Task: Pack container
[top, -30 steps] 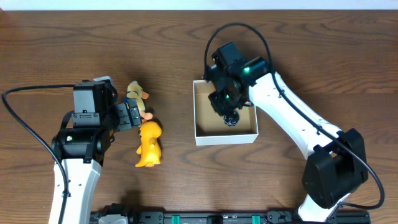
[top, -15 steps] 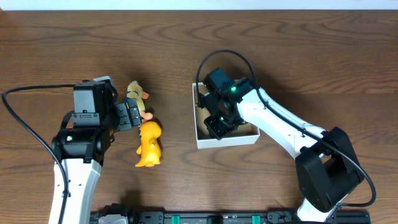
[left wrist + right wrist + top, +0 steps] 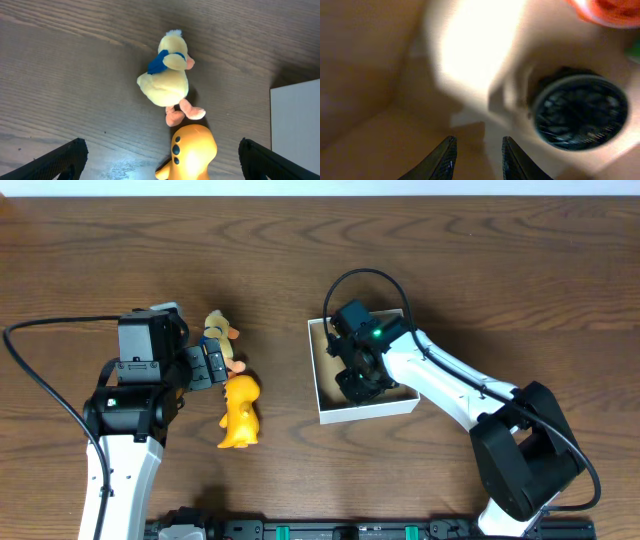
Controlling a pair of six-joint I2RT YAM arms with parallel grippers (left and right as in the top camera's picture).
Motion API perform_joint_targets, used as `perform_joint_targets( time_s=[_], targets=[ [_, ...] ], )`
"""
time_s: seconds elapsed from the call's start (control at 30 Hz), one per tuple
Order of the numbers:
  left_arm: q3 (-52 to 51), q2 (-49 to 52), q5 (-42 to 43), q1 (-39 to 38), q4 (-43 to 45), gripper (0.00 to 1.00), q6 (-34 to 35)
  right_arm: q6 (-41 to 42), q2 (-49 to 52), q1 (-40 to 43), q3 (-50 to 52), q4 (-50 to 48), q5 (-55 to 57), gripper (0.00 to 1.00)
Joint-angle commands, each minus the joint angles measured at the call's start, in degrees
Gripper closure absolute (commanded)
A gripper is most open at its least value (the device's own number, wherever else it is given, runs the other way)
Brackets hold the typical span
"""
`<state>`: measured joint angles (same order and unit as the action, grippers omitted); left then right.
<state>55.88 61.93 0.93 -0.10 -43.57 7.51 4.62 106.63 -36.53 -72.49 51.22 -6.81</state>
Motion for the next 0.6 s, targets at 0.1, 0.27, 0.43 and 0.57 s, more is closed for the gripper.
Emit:
perform_joint_targets(
  time_s=[0.1, 0.27, 0.43, 0.57],
  targets=[
    [1.0, -0.2, -0.1, 0.2, -0.3, 0.02, 0.1, 6.1, -0.1, 1.3, 0.9, -0.2, 9.3, 0.67],
    [1.0, -0.2, -0.1, 0.2, -0.3, 0.02, 0.1, 9.6, -0.1, 2.8, 1.0, -1.5, 12.9, 0.67],
    [1.0, -0.2, -0.1, 0.2, -0.3, 0.02, 0.1, 9.8, -0.1, 3.3, 1.0, -3.9, 12.9, 0.66],
    [1.0, -0.2, -0.1, 0.2, -0.3, 0.02, 0.1, 12.1, -0.1, 3.3, 1.0, -5.1, 14.2, 0.66]
  ],
)
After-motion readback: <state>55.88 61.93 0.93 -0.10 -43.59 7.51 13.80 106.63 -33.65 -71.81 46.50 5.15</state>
